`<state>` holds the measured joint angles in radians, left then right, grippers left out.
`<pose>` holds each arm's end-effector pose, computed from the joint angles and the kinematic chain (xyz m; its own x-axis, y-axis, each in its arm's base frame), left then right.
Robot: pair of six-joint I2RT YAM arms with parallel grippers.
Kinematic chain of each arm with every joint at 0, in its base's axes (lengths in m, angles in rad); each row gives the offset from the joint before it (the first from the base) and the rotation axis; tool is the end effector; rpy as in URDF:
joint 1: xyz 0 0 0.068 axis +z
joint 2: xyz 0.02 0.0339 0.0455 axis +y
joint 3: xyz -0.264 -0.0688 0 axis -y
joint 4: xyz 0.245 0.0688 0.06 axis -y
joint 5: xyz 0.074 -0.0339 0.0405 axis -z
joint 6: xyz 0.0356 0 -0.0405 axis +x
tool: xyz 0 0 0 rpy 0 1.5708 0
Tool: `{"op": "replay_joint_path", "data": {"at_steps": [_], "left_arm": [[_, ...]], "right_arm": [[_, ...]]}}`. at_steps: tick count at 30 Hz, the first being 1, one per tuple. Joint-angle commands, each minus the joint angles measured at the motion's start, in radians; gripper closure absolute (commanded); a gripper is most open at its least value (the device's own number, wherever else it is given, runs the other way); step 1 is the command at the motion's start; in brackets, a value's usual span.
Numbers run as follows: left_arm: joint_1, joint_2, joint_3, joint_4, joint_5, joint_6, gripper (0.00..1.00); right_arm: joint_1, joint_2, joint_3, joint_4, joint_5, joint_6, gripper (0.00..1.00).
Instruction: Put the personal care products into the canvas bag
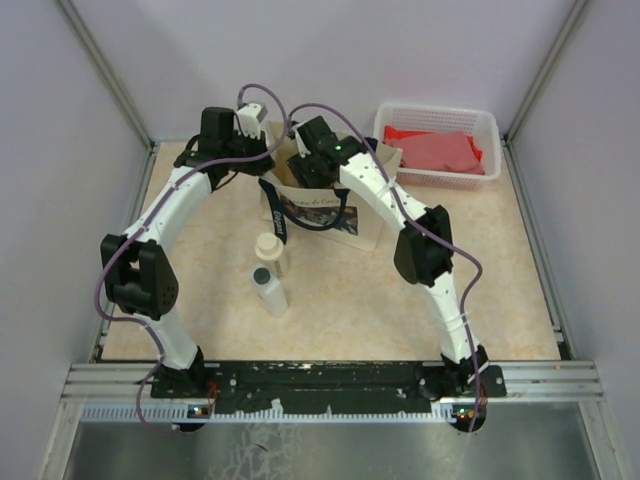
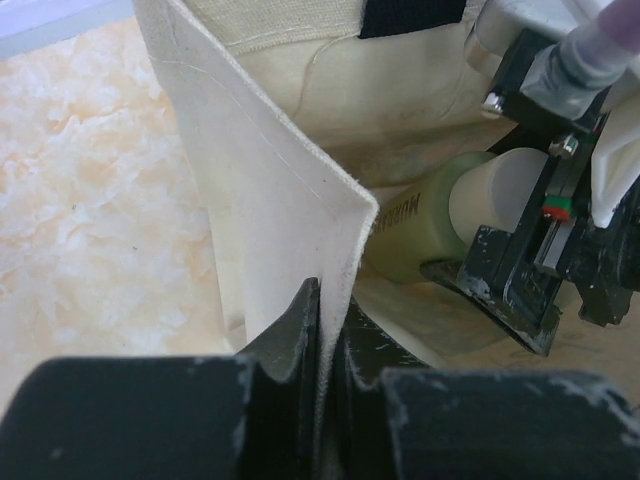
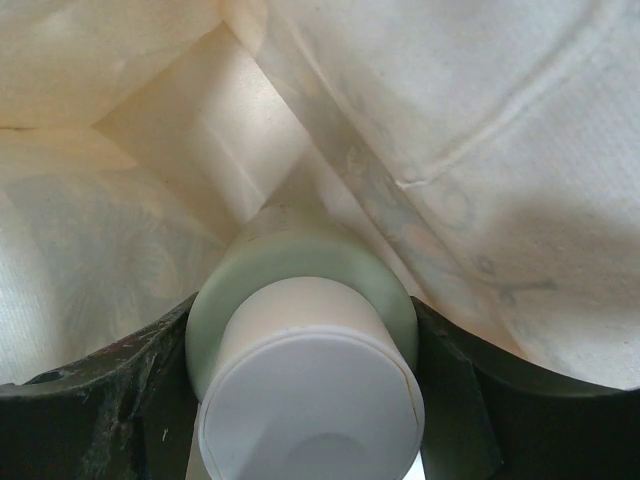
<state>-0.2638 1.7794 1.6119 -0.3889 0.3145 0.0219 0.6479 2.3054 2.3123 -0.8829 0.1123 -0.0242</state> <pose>0.4005 -0.1196 0.3331 -0.4988 0.1563 -0.8525 0.5126 0.8463 -0.1447 0.4103 0.3056 0.2871 -0.5992 -0.4837 -0.6380 -0.5572 0.8242 -0.1016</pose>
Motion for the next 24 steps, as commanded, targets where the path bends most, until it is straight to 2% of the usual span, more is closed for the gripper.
{"op": "replay_joint_path", "data": {"at_steps": [1,14,15,18,24], "left_arm": [[0.000,-0.051,0.007,0.032,0.007,0.006,1.00],[0.000,-0.043,0.008,0.030,-0.004,0.004,1.00],[0.000,-0.042,0.009,0.030,-0.003,0.004,1.00],[0.000,-0.040,0.008,0.033,-0.001,0.000,1.00],[0.000,-0.038,0.002,0.040,0.006,-0.009,1.00]], "right_arm": [[-0.032,-0.025,0.071,-0.017,0.029,0.022,1.00],[-0.080,-0.018,0.024,-0.119,0.103,0.027,1.00],[-0.080,-0.016,0.019,-0.115,0.094,0.025,0.97],[-0.080,-0.016,0.012,-0.102,0.060,0.027,0.76],[-0.080,0.009,0.015,-0.101,-0.007,0.036,0.52]]}}
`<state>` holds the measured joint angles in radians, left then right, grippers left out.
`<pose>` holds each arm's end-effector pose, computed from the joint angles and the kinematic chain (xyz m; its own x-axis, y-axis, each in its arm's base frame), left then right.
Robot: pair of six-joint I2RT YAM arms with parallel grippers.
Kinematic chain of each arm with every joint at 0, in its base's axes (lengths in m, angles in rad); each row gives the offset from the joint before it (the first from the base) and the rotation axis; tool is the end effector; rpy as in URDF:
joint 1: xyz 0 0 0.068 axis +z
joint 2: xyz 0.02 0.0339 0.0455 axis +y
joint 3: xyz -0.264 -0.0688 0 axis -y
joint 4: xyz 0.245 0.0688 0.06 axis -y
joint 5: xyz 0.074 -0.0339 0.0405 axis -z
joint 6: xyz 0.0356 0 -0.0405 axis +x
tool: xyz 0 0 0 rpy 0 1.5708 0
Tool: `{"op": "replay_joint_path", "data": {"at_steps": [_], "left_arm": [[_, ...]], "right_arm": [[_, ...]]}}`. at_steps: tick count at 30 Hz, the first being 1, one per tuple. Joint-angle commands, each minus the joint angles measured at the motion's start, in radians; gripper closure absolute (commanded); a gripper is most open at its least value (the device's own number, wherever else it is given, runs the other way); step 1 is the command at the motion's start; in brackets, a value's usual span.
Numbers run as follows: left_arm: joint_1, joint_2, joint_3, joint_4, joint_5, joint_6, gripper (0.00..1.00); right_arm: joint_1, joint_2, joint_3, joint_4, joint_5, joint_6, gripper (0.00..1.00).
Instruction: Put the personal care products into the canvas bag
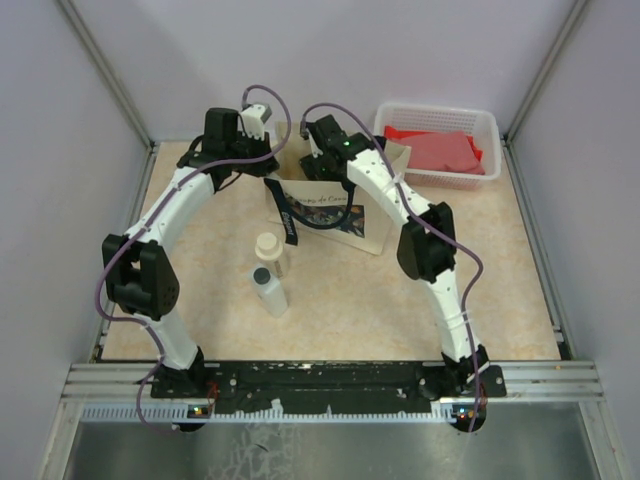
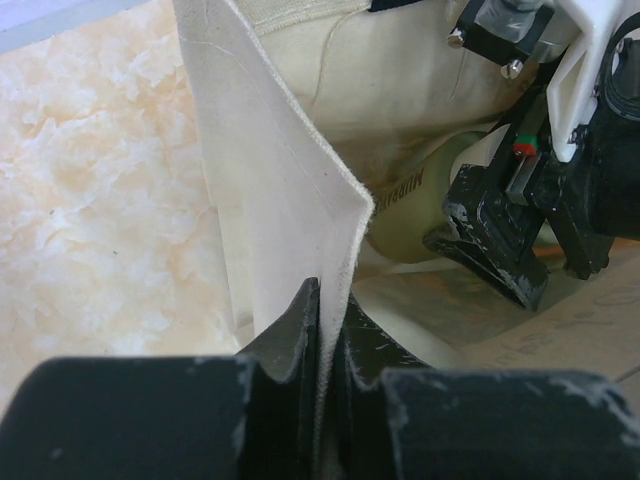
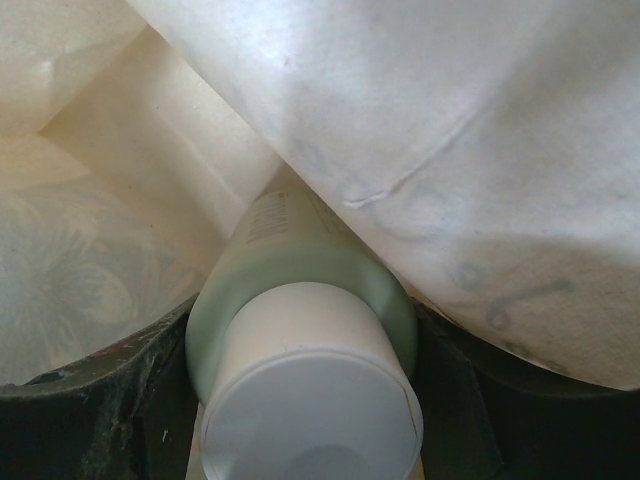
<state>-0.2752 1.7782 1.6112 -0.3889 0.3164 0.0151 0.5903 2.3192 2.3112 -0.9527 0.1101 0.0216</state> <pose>0.3988 -0.1241 0.3334 -0.5001 0.1561 -0.8518 0.5202 0.8405 -0.1514 0.4240 0.2794 0.2753 -0.6916 -0.4375 -0.5748 -0.4861 0.8704 -0.0777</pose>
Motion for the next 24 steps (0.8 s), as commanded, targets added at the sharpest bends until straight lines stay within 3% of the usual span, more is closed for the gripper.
{"op": "replay_joint_path", "data": {"at_steps": [1,7,16,24], "left_arm": [[0.011,-0.037,0.002,0.041,0.003,-0.003,1.00],[0.011,-0.033,-0.004,0.044,0.012,-0.004,1.00],[0.011,-0.030,-0.011,0.050,0.015,-0.002,1.00],[0.011,-0.024,-0.011,0.053,0.013,0.010,1.00]], "right_arm": [[-0.023,0.000,0.016,-0.034,-0.010,-0.007,0.49],[-0.022,0.012,0.003,-0.029,-0.019,0.005,0.30],[-0.021,-0.044,-0.012,0.024,-0.038,0.025,0.17],[-0.021,-0.241,-0.060,0.095,0.008,0.050,0.11]]}}
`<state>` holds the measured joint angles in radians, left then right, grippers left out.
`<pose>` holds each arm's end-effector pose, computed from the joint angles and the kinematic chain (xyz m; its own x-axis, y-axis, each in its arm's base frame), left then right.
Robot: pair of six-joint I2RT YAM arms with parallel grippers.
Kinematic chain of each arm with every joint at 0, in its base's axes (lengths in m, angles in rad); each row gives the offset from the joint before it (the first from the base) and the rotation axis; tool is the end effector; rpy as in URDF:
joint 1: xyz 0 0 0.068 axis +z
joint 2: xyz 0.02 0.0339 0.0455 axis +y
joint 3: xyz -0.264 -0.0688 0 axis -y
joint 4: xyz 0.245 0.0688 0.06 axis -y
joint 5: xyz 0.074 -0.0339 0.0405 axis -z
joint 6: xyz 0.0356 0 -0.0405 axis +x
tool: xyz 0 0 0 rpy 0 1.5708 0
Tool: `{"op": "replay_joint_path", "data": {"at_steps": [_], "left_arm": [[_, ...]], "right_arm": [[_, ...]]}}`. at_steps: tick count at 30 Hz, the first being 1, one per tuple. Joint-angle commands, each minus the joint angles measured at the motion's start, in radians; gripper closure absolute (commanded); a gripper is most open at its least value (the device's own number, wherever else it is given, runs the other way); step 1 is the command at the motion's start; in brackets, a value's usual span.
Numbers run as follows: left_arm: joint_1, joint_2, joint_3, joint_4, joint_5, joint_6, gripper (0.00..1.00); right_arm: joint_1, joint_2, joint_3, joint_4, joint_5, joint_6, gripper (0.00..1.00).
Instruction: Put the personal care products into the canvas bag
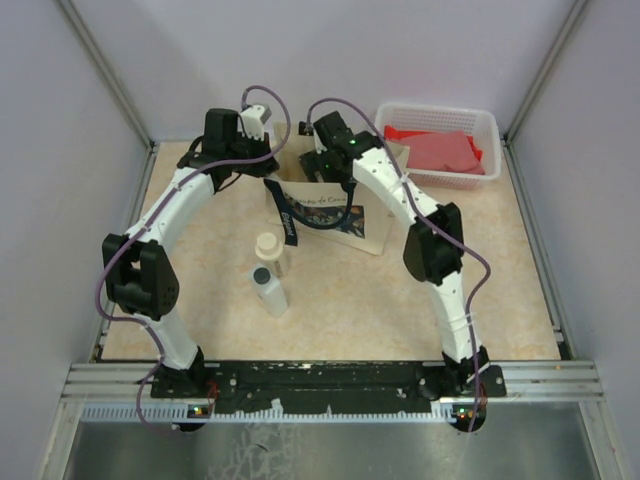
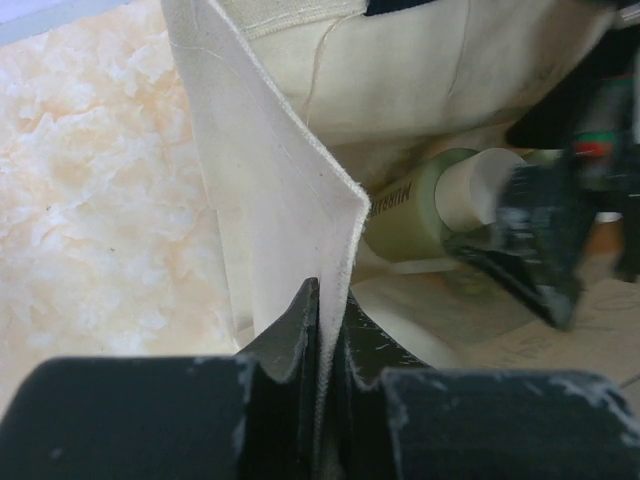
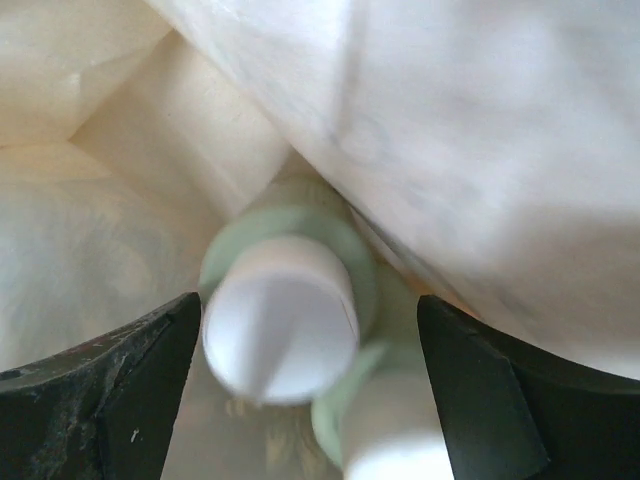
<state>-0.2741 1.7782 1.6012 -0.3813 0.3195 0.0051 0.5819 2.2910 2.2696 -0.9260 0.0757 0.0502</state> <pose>0.3989 -0.1238 0.3307 -0.5073 0.1477 -0.8490 0.5160 0.8411 -0.1621 0.4228 0.2749 0.2778 -0.7031 -0.4027 -0.5861 -0.4765 0.8786 -0.0320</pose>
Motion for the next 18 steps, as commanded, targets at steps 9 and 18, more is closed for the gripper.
{"op": "replay_joint_path", "data": {"at_steps": [9,18], "left_arm": [[0.012,-0.009,0.004,0.058,0.019,0.021,1.00],[0.012,0.008,0.012,0.058,0.016,0.048,1.00]], "right_arm": [[0.014,-0.739,-0.509,0.334,0.043,-0.050,0.10],[0.234,-0.896,-0.789,0.372,0.044,-0.112,0.07]]}}
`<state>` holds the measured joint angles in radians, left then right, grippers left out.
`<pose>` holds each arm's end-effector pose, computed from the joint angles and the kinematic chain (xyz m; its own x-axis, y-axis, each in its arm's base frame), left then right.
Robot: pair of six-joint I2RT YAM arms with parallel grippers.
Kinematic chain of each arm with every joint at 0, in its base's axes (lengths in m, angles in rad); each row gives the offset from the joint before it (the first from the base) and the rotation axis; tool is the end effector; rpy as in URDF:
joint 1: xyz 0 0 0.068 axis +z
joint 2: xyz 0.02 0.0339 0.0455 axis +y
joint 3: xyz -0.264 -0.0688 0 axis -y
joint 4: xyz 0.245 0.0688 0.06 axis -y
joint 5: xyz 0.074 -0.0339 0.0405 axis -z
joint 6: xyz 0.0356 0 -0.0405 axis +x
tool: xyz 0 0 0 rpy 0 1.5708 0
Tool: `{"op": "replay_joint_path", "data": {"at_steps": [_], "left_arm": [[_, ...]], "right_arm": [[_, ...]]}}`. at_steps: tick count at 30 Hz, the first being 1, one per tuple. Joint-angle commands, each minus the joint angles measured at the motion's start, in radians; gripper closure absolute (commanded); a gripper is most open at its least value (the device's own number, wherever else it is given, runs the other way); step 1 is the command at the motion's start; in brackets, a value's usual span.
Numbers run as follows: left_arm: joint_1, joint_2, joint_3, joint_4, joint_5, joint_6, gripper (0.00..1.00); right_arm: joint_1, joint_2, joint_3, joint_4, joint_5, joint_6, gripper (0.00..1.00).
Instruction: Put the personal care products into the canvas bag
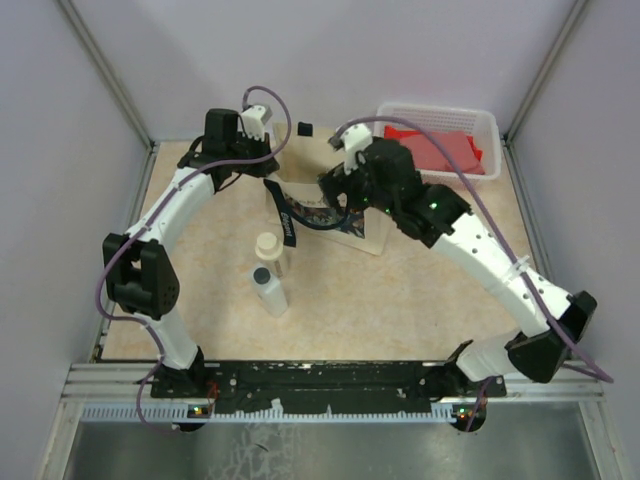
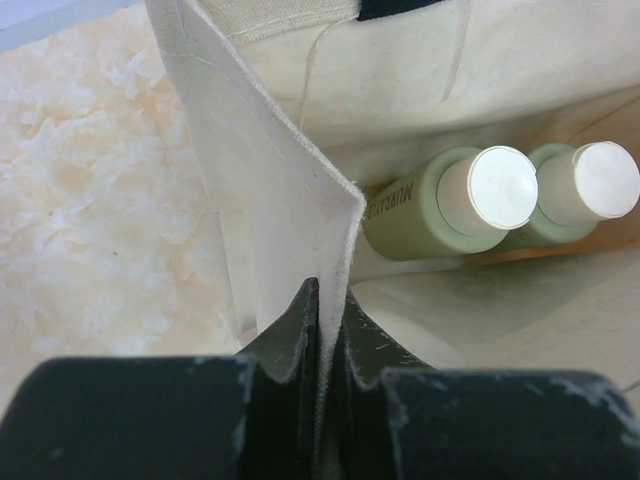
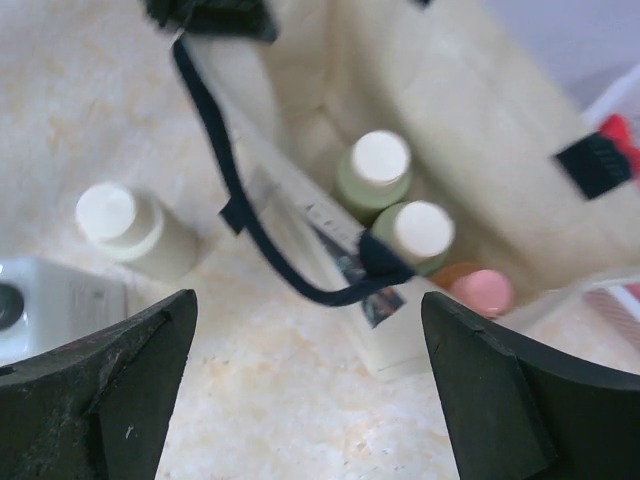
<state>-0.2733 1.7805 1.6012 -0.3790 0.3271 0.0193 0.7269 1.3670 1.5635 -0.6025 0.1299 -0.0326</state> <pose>0.3995 -0.1239 0.3300 -0.5000 0.1591 -0.8513 0.5277 0.8354 -0.1538 0.2239 0.1930 0.4355 -0.2764 -0.2890 -0.9166 -0.5793 0.8110 -0.0811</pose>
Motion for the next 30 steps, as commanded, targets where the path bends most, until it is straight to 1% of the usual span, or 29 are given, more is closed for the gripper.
{"op": "replay_joint_path", "data": {"at_steps": [1,4,9,13,16,17,23,30], "left_arm": [[0.011,0.008,0.013,0.055,0.009,0.035,1.00],[0.011,0.016,0.017,0.057,0.017,0.033,1.00],[0.011,0.022,0.009,0.060,0.009,0.045,1.00],[0.011,0.020,-0.003,0.061,0.000,0.064,1.00],[0.012,0.022,-0.011,0.072,-0.002,0.067,1.00],[0.011,0.022,-0.015,0.078,-0.001,0.067,1.00],[0.011,0.036,-0.015,0.088,-0.001,0.075,1.00],[0.011,0.032,-0.035,0.093,0.003,0.079,1.00]], "right_arm": [[0.127,0.035,-0.091,0.054,0.011,-0.035,0.07],[0.225,0.096,-0.072,0.044,0.051,-0.039,0.07],[0.348,0.193,0.013,0.029,0.048,-0.031,0.06],[0.416,0.239,0.074,0.016,0.023,-0.024,0.05],[0.461,0.277,0.128,-0.034,0.034,-0.024,0.05],[0.476,0.320,0.144,-0.046,0.035,-0.024,0.05],[0.512,0.402,0.203,-0.070,-0.004,0.015,0.04],[0.511,0.499,0.228,-0.115,0.023,0.022,0.04]]}}
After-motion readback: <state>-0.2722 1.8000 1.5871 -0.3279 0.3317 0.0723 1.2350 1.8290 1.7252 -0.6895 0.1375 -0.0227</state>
